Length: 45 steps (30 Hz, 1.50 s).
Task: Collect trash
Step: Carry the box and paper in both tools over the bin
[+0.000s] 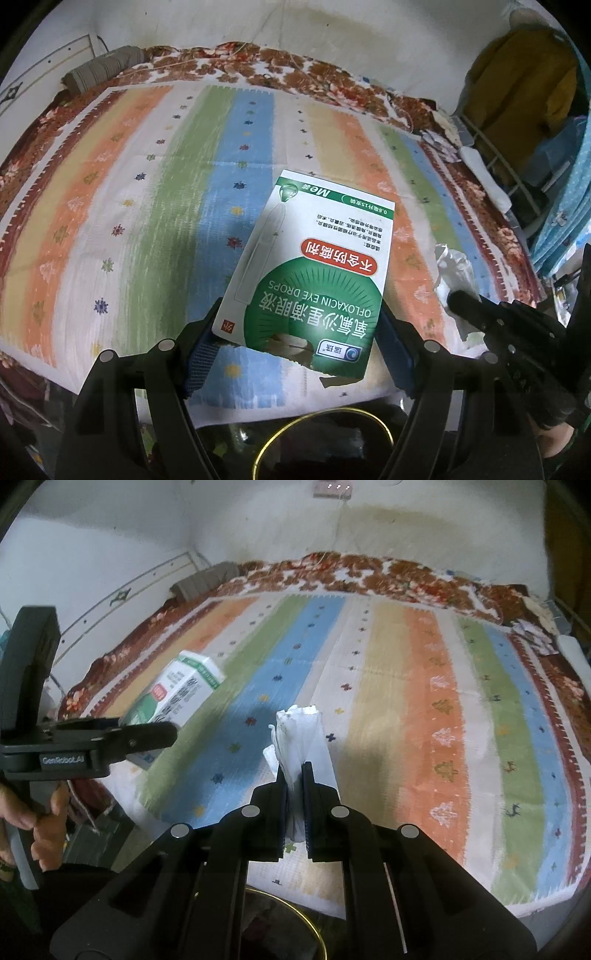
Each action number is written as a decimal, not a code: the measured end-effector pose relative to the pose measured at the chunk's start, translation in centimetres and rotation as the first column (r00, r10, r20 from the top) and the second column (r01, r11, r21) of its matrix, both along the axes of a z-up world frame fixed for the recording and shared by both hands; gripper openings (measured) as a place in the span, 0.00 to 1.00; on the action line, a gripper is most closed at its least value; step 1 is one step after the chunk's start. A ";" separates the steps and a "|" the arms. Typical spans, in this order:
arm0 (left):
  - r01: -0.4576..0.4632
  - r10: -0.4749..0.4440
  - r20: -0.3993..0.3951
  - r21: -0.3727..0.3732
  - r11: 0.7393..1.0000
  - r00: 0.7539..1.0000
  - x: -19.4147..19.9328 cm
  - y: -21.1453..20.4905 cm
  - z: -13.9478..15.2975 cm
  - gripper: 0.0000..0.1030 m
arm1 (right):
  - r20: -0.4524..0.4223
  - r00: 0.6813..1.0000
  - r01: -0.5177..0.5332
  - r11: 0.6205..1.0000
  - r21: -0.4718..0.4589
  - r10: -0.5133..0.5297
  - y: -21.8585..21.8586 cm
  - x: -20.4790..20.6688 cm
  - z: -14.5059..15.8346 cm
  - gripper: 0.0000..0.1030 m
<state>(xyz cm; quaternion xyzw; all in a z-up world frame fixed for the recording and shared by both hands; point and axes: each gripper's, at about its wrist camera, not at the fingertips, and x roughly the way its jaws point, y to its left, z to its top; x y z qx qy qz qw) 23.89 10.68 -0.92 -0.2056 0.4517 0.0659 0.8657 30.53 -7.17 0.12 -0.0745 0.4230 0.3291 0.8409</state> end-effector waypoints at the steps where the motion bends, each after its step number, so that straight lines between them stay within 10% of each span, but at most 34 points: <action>1: 0.001 -0.001 0.011 -0.005 1.000 1.000 -0.4 -0.2 0.3 0.73 | 0.001 1.000 0.002 1.000 0.008 -0.002 -0.3 -0.3 0.2 0.06; 22: 0.033 -0.031 0.146 -0.013 0.999 0.989 -7.8 -4.5 3.4 0.73 | 0.108 0.994 -0.016 0.996 0.087 0.006 -4.3 -8.9 4.0 0.06; 45: 0.081 -0.064 0.170 -0.098 0.992 0.983 -17.4 -8.7 0.0 0.73 | 0.060 0.998 -0.023 0.996 0.090 0.018 -7.4 -16.9 1.0 0.06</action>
